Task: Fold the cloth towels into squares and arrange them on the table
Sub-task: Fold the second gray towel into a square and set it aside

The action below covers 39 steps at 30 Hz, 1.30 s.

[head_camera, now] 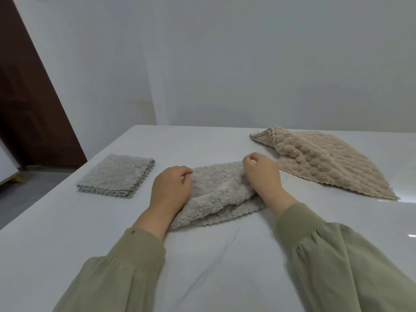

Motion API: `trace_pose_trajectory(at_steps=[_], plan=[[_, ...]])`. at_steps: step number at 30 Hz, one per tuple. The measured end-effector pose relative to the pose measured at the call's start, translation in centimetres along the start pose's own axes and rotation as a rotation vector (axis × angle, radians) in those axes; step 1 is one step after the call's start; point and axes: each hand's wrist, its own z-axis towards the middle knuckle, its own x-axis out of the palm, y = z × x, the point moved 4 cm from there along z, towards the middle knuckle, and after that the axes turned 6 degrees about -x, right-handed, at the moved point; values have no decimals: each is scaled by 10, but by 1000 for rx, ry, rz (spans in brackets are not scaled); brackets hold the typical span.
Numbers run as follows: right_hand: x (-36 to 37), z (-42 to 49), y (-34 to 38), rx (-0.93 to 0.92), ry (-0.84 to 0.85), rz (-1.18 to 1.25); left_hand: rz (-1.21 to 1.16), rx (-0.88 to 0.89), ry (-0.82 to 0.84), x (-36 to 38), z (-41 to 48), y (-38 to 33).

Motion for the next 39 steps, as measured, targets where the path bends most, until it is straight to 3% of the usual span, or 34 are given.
trace_pose_trajectory(at_steps=[3, 6, 13, 17, 21, 23, 27, 30, 32, 35, 39], plan=[[19, -20, 25, -155, 112, -188, 160, -61, 99, -2, -4, 19], [34, -39, 36, -277, 244, -285, 171, -140, 111, -9, -8, 34], [34, -55, 48, -440, 236, -273, 345, -324, 184, -20, -9, 42], [32, -54, 51, -497, 86, -251, 170, -333, 70, -20, -5, 39], [23, -51, 50, -555, -176, -252, -263, -436, -144, -25, -2, 46], [20, -48, 46, -537, -221, -256, -336, -411, -175, -26, 0, 47], [17, -45, 40, -451, -203, -283, -58, -201, 0, -18, -2, 30], [19, -40, 31, -367, -78, -335, 160, 24, 77, -9, -11, 14], [22, -39, 28, -335, 9, -351, 214, 47, 223, 1, -16, 10], [14, -31, 28, -330, -22, -255, 351, 51, 439, 13, -22, 15], [2, -1, 3, -63, -30, -136, 439, 84, 526, 17, -24, 17]])
